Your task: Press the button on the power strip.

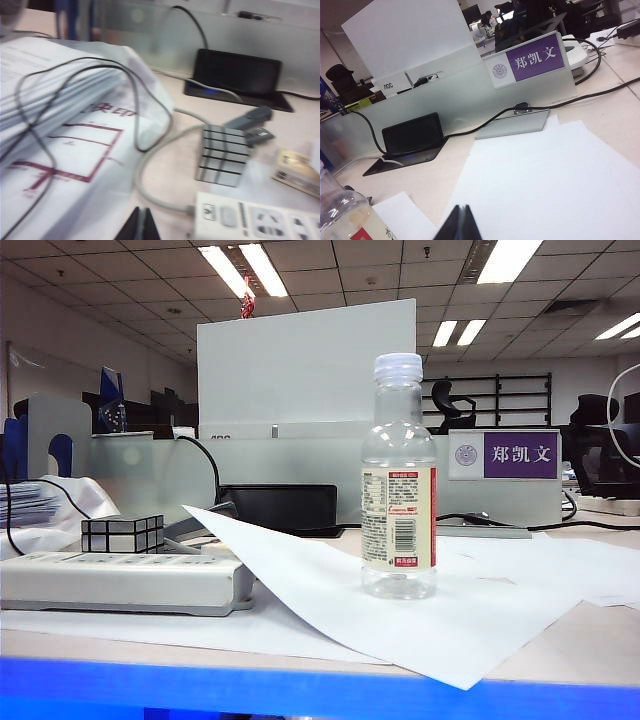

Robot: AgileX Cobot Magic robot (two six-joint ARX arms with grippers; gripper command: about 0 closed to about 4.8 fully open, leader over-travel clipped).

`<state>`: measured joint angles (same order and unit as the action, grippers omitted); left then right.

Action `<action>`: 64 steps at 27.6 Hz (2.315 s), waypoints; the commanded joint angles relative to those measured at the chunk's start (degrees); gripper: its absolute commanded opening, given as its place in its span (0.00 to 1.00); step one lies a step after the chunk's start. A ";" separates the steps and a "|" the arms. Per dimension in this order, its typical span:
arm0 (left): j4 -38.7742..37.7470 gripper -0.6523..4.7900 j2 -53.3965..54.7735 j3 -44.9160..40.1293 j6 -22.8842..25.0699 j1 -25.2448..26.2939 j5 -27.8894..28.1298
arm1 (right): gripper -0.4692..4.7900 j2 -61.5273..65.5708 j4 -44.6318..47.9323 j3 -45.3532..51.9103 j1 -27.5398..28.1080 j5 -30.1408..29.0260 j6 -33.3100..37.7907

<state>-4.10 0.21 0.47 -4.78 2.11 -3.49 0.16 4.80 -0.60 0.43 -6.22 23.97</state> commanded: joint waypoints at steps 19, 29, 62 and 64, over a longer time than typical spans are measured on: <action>0.28 0.11 -0.09 0.09 0.24 -3.72 -2.34 | 0.10 -0.09 0.57 -0.07 -0.02 -0.07 -0.22; 0.28 0.11 -0.09 0.09 0.24 -3.72 -2.34 | 0.10 -0.09 0.57 -0.07 -0.02 -0.07 -0.22; 0.28 0.11 -0.09 0.07 0.24 -3.74 -2.34 | 0.10 -0.09 -9.07 0.20 4.11 7.74 -24.35; 0.28 0.11 -0.09 0.07 0.24 -3.74 -2.34 | 0.10 -0.09 -9.11 0.20 4.11 7.67 -24.35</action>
<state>-4.80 0.21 0.47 -4.60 -1.78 -5.61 0.16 -5.04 -0.56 4.62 1.41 -0.67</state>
